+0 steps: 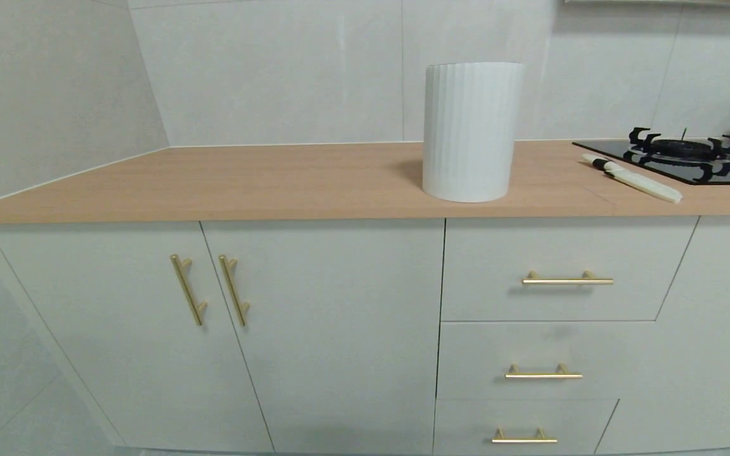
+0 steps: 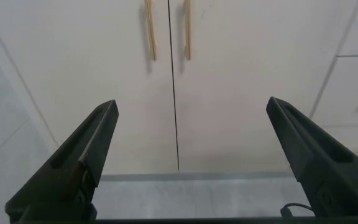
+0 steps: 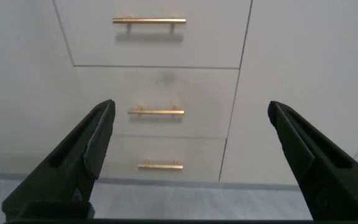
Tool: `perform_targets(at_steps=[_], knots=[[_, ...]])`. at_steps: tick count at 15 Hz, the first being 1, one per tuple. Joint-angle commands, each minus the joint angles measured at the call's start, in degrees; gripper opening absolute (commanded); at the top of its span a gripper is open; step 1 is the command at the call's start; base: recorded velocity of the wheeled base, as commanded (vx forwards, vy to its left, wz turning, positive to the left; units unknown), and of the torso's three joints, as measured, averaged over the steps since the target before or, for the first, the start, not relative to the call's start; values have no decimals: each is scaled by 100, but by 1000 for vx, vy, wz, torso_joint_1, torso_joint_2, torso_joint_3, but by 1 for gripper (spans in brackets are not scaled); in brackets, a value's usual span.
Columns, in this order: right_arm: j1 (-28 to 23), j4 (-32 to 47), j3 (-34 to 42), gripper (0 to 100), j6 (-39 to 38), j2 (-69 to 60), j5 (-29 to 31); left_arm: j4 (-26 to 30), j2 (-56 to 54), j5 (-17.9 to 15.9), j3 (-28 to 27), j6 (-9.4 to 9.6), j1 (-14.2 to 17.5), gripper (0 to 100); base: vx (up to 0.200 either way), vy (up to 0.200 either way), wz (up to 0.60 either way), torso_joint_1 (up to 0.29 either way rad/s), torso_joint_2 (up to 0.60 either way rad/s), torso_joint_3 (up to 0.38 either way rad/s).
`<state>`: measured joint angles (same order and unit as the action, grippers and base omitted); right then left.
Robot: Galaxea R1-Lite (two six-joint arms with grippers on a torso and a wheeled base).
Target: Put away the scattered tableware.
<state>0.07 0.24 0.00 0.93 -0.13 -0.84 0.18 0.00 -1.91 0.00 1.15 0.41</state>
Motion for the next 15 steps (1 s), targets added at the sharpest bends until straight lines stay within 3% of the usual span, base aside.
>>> perform_targets(at_steps=[1,9,15], knots=[[1,2,0,100,4,13,-4,-1,0,-2,0,0,2,100,200,0,0,2,2,2],[1,2,0,100,-5,13,-4,-1,0,-2,0,0,2,100,200,0,0,2,1,-1],[1,2,0,100,-31,13,-4,8,0,-2,0,-18,2,100,0,0,0,0,0,0]])
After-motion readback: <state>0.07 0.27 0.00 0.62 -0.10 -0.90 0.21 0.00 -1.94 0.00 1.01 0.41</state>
